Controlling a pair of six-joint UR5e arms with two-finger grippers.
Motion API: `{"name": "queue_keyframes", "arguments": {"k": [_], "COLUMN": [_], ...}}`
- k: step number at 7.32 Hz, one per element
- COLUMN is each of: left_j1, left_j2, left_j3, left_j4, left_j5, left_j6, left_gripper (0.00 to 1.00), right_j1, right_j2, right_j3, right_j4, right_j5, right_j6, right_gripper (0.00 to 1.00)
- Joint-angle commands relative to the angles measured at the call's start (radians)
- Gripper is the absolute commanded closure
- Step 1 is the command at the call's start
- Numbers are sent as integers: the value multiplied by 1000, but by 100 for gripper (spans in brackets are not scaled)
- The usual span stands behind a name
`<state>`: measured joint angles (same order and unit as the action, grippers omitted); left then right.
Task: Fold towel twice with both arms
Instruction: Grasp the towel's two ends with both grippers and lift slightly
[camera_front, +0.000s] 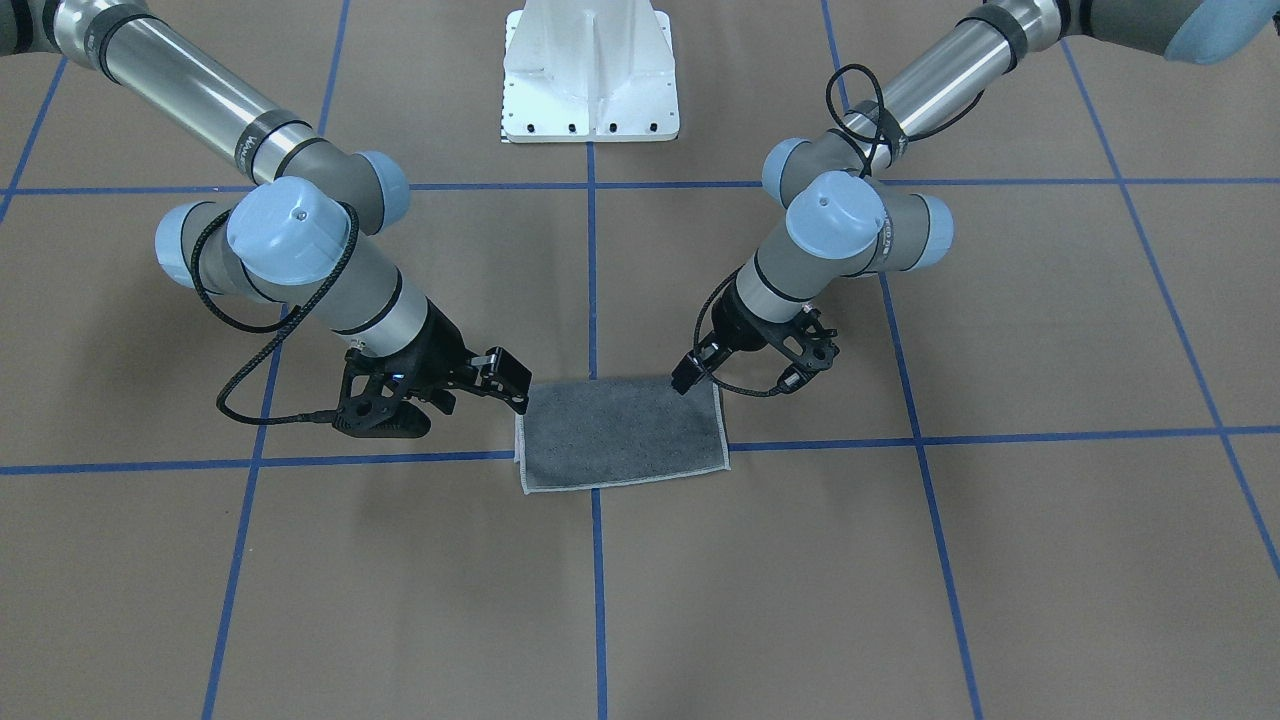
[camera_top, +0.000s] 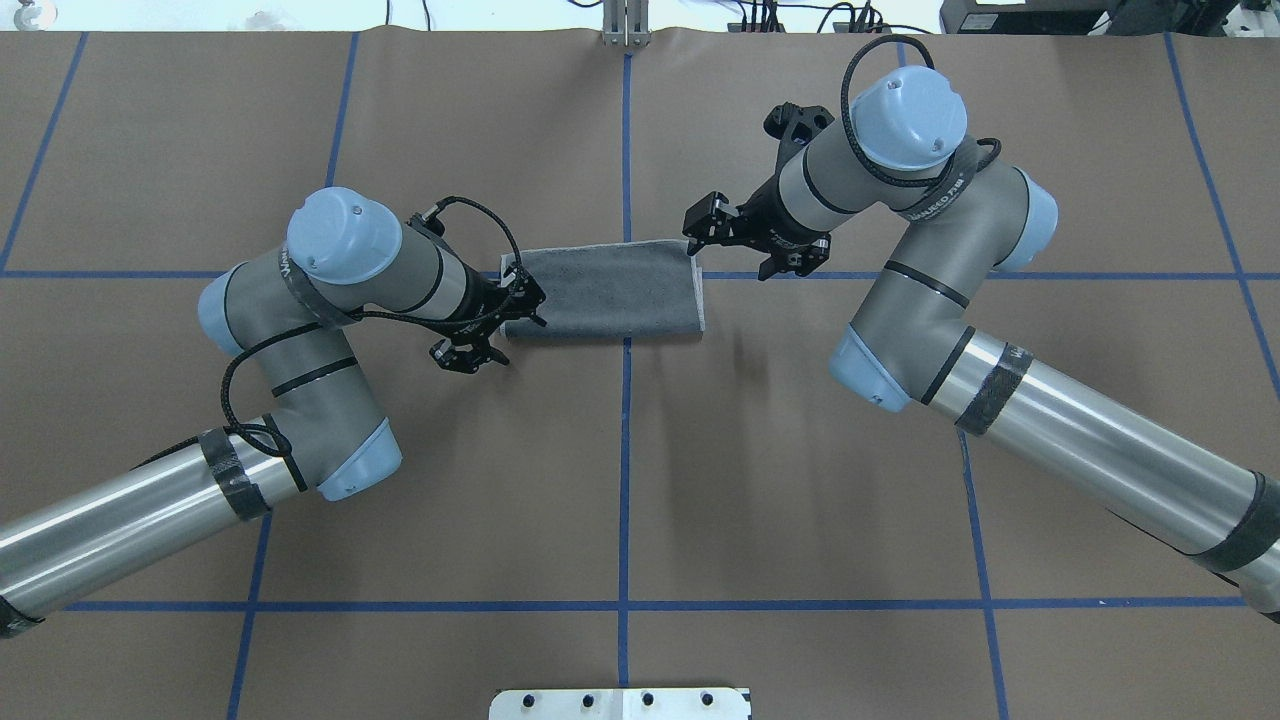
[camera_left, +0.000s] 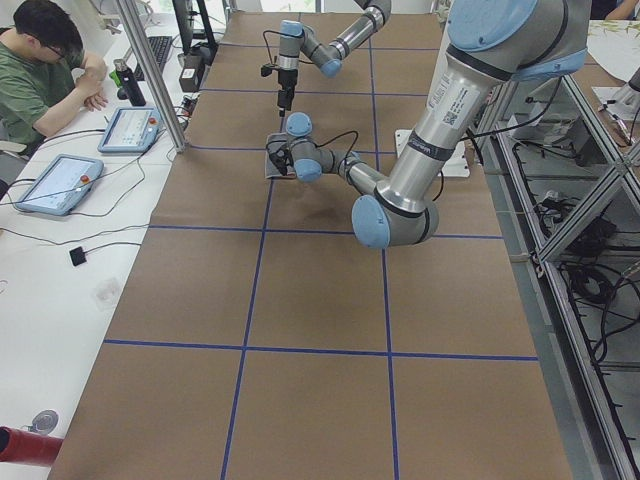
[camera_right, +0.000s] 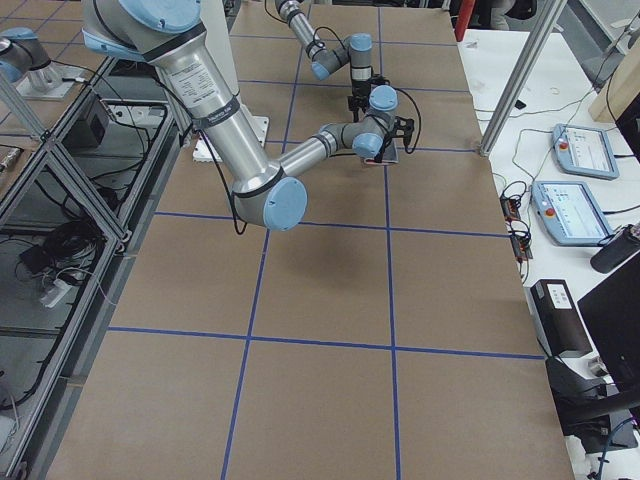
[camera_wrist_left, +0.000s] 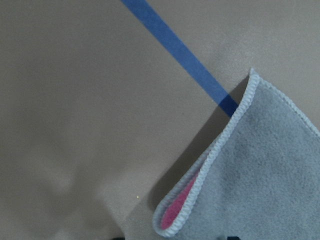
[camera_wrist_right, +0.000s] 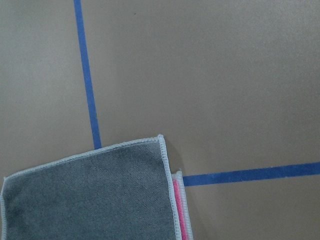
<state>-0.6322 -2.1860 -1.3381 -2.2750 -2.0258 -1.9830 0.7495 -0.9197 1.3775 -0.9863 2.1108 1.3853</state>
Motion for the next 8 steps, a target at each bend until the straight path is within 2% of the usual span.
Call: {"name": "queue_keyframes", "arguments": {"k": [1,4,5,6,8], "left_j1": [-7,-33,-37,-44,-69], "left_j2": [-1,-1,-1,-1,-12], "left_j3": [2,5,8,11,13], "left_j4": [0,0,0,0,8], "left_j5": [1,1,1,1,-1], "left_j6": [4,7,7,7,7], "left_gripper": [48,77,97,100,100], "right_j1": [1,1,1,1,2], "right_j2": [-1,-1,-2,-5,-5], "right_j3": [0,0,0,0,2], "right_j4": [0,0,0,0,2], "right_j5": [0,0,0,0,0], "right_j6": [0,0,0,0,-2], "right_gripper": [1,1,1,1,1]}}
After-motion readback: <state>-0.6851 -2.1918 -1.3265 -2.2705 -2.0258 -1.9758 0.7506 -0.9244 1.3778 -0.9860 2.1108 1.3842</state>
